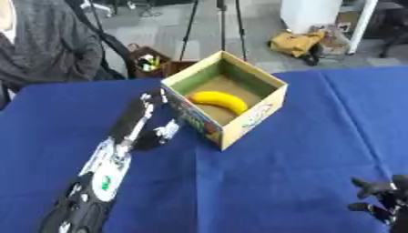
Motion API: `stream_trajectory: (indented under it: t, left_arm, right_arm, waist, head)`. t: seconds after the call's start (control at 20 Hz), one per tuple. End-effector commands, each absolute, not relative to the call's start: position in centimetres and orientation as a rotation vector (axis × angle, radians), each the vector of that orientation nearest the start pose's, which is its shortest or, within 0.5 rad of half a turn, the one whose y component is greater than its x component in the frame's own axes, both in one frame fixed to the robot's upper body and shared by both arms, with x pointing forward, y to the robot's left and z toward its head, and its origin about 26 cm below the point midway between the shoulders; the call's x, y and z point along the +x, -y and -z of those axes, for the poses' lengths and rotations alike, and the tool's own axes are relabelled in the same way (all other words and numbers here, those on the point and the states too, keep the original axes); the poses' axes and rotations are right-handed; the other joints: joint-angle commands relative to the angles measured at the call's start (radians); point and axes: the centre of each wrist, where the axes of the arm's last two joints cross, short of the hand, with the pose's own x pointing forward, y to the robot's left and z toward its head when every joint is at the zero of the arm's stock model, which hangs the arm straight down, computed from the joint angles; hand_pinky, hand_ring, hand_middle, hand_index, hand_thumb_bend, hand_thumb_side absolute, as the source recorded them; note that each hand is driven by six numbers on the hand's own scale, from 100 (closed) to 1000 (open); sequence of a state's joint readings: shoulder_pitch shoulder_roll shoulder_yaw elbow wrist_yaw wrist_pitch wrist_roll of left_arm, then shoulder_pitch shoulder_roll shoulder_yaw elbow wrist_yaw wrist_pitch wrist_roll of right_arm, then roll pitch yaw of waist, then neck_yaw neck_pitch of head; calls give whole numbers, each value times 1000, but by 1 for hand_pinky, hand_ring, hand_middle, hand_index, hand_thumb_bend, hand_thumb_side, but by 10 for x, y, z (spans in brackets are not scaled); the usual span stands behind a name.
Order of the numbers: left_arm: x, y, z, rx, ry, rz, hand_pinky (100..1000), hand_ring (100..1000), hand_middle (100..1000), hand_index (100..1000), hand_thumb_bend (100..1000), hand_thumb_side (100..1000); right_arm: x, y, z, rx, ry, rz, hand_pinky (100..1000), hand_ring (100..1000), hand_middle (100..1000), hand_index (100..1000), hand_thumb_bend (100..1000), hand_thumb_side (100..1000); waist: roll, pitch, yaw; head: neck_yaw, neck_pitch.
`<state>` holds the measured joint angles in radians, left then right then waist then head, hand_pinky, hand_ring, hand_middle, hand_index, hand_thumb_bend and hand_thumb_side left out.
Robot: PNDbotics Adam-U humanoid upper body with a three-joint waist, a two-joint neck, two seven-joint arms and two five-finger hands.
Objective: Pick up objects on the table and place them in the box.
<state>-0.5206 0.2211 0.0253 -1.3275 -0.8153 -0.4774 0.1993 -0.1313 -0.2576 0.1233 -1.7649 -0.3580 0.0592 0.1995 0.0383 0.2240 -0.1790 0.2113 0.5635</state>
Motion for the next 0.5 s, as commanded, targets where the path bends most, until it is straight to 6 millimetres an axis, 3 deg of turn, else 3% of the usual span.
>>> stream_trajectory:
  t: [0.05, 0.3, 0.5]
  left_arm:
    - [392, -240, -105, 738, 2289, 786, 686, 629, 596, 695, 268, 995]
    - [365, -239, -91, 667, 2221, 719, 676, 604, 572, 688, 279, 1000]
    - [353, -239, -92, 612, 2174, 674, 674, 601, 568, 685, 284, 1000]
  right_arm:
    - [300, 250, -88, 411, 1786, -283, 654, 963, 537, 625, 100, 864]
    - [299, 251, -86, 414, 1782, -278, 654, 963, 537, 625, 100, 886]
    - [299, 251, -86, 413, 1782, -279, 654, 963, 537, 625, 100, 902]
  waist:
    - [-1, -22, 1]
    - [0, -28, 0]
    - [0, -28, 5]
  head:
    - [4, 17]
    - [15, 47]
    - [18, 63]
